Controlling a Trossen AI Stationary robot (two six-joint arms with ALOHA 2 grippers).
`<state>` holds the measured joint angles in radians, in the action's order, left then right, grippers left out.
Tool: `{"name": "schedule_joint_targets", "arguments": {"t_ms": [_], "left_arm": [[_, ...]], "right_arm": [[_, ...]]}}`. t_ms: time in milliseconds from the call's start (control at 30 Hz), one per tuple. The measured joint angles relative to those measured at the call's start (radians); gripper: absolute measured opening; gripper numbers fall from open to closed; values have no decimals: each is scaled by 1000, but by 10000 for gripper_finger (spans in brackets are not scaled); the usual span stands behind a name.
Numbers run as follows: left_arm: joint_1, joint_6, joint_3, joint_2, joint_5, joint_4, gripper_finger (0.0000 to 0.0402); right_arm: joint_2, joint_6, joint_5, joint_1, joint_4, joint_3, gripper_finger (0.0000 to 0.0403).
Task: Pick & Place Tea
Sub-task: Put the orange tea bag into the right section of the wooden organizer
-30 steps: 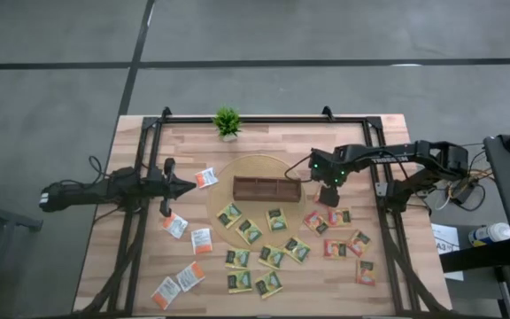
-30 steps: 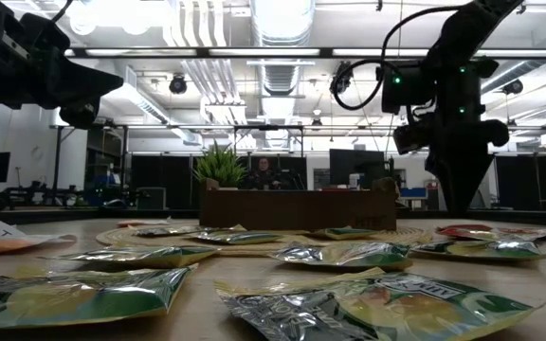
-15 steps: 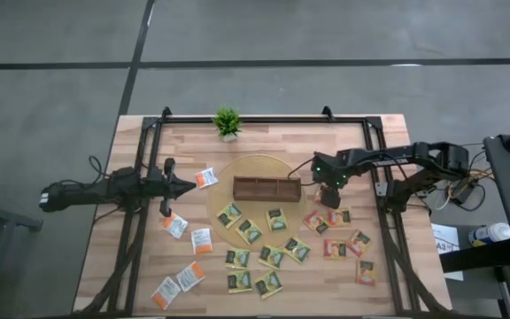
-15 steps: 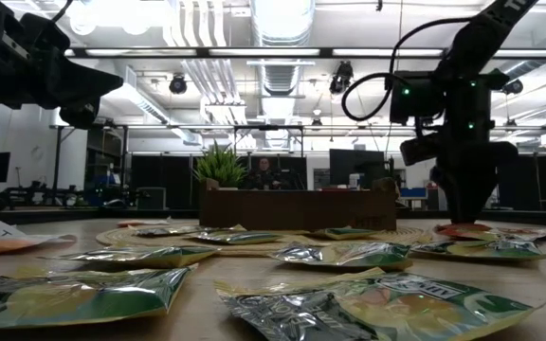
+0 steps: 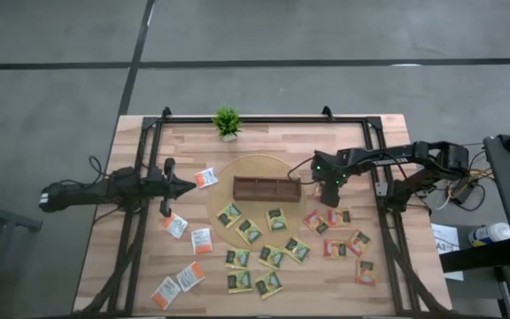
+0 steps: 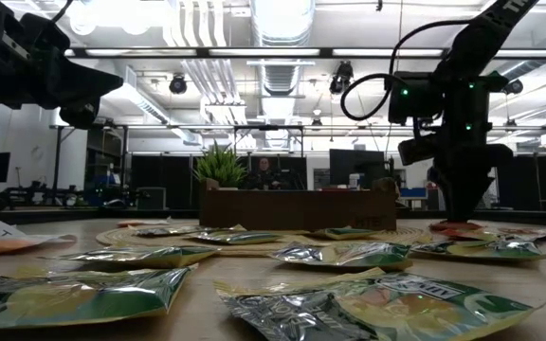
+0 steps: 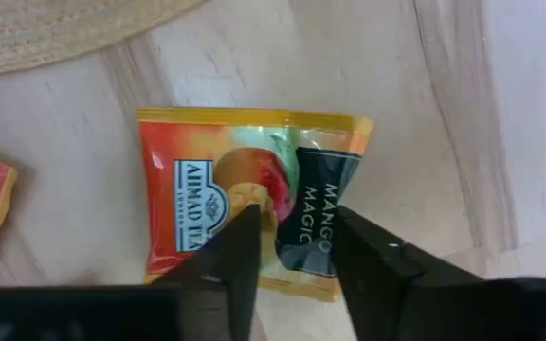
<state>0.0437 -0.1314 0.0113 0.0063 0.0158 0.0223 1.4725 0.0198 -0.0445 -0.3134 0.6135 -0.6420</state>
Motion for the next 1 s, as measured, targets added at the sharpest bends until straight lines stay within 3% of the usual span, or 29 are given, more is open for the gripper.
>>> {"name": "schedule_joint_targets", "arguments": {"t_ms": [167, 400, 700, 1000], "left_arm": [[0, 0, 0, 0, 0, 0, 0], [0, 0, 0, 0, 0, 0, 0], [0, 0, 0, 0, 0, 0, 0], [0, 0, 0, 0, 0, 0, 0]], "right_arm": [[1, 1, 7, 1, -8, -1, 63], [-14, 4, 22, 2, -8, 1, 32], [-31, -5, 126, 2, 42, -63, 10], [-70, -34, 127, 2, 112, -163, 9]]}}
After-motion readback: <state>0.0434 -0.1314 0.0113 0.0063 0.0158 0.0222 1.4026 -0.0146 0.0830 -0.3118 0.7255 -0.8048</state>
